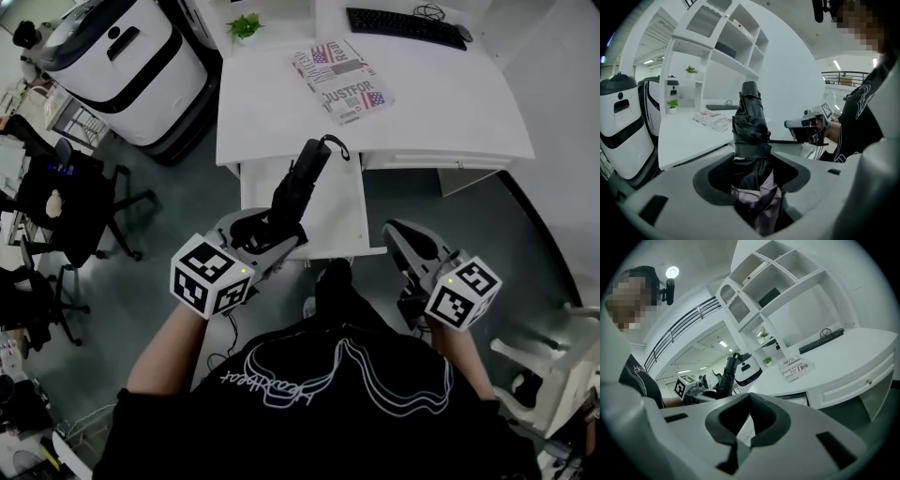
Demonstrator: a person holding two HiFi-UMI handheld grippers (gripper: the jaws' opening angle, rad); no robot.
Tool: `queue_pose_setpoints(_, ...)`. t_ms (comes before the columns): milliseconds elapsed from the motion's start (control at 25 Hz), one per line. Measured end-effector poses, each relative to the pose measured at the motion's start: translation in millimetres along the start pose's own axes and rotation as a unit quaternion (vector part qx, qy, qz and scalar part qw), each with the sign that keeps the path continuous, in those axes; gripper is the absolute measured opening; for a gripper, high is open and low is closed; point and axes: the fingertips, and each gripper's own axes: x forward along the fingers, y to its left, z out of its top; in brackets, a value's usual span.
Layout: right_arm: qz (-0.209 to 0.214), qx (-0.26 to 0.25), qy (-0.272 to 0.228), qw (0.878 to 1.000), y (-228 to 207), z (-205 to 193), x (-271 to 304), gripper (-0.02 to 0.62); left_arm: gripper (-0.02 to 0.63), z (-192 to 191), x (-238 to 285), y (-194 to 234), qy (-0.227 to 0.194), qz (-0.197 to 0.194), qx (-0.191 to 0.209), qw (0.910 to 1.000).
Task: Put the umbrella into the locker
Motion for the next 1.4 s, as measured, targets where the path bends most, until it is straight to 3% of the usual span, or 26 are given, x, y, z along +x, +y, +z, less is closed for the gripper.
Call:
queue_pose_setpoints(320,-0.004,0.014,0.021,1.000,-48.3,8.9,26.9,0.003,0.232,-27.1,48.8,38.0,0.099,0.006,0.032,0.9946)
queue_pose_setpoints(640,-0.012,0.029,0.039,0.999,-81.4,8.6,44.1,0.003,0.232,-67.8,92.1,59.8,0.190,0.000,0.077,0.9788)
queue_pose_setpoints(1040,-0.036,0.042,0.043,0.998,-106.0,9.0,44.9,0.003,0.232,-129.0,135.8,78.4,0.277,-0.024,0.056,0.9589)
queue_pose_setpoints(1400,-0.058,0.058,0.054,0.995,-120.8,-9.5,41.3,0.003,0.232,-181.0,173.7,96.3,0.326,-0.025,0.019,0.9450)
